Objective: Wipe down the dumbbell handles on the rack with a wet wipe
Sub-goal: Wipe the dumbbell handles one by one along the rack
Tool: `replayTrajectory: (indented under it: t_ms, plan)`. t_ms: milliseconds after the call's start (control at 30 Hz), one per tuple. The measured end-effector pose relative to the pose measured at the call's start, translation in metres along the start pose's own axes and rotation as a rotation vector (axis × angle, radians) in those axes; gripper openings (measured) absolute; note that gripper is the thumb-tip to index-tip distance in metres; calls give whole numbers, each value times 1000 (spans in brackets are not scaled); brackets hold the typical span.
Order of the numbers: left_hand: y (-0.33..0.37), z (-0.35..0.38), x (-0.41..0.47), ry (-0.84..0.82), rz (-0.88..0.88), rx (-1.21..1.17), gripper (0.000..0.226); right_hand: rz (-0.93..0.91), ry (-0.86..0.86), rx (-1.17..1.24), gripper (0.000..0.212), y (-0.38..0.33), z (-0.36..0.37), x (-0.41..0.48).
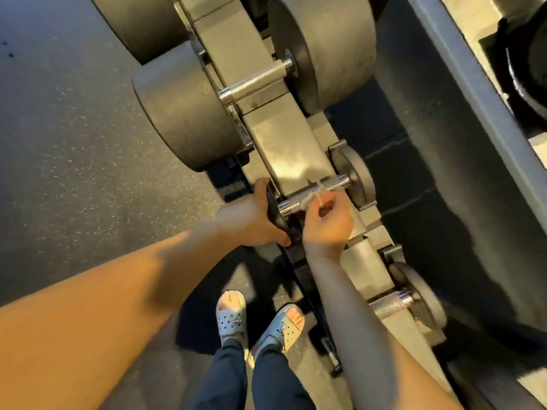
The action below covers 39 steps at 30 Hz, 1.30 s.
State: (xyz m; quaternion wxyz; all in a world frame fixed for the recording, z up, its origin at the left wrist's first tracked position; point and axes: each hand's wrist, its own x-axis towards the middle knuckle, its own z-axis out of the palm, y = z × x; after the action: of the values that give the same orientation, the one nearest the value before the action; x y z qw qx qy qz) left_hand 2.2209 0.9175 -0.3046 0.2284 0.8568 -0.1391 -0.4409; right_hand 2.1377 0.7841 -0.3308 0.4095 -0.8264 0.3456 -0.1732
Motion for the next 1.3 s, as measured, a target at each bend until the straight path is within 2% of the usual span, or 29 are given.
replayTrajectory:
  t_ms: [100, 200, 233, 300, 367, 400, 433, 500, 600, 667, 733, 767, 833, 933, 1000, 1067, 1100, 1167, 1200, 1300]
  plan:
    - [0, -4, 1, -7, -15, 24, 130, 100, -77, 134, 17, 0, 13, -30]
    - [0, -6, 3, -20, -34, 35, 126, 103, -163, 173, 22, 7, 5, -18]
    - [0, -8, 3, -32, -32, 38, 125, 146, -106, 190, 21, 7, 2, -10]
    - [1, -11, 3, -41, -37, 73, 119, 344, 104, 334, 18, 7, 0, 8]
    - [2, -12, 2, -32, -41, 125, 116, 618, 287, 624, 16, 5, 0, 23]
    - [3, -11, 2, -33, -41, 137, 118, 733, 322, 771, 13, 1, 3, 27]
    - [3, -10, 2, -39, -39, 138, 121, 820, 333, 857, 10, -7, 5, 25]
    - [5, -10, 1, -42, -28, 131, 123, 931, 265, 876, 13, -20, 9, 11]
    - [5, -11, 2, -45, -35, 141, 121, 953, 121, 876, 24, -24, -1, 4]
    - [5, -12, 0, -52, -30, 125, 119, 992, 183, 1016, 25, -21, -12, 26]
    - [6, -13, -1, -66, -20, 101, 121, 1085, 343, 1172, 25, -18, -15, 46]
    - [7, -15, -2, -72, -21, 91, 124, 1102, 376, 1178, 23, -19, -13, 48]
    - [10, -16, -3, -85, -27, 73, 129, 1094, 318, 1075, 14, -24, -4, 36]
    - [12, -17, -5, -89, -38, 55, 129, 1043, 40, 792, 11, -27, 6, -3]
    - [12, -16, -6, -97, -37, 45, 126, 974, -82, 645, 15, -26, 3, -13]
    - [12, -17, -6, -109, -41, 29, 128, 827, -29, 647, 19, -19, -2, 1]
    - [12, -18, -6, -115, -43, 24, 129, 797, 63, 741, 16, -16, -7, 12]
    - [12, -19, -7, -114, -50, 28, 131, 836, 254, 1002, 14, -10, -10, 32]
    - [13, -19, -7, -110, -50, 32, 130, 834, 281, 1042, 13, -9, -7, 35]
    - [15, -18, -8, -91, -41, 57, 127, 788, 115, 787, 15, -15, 13, 8]
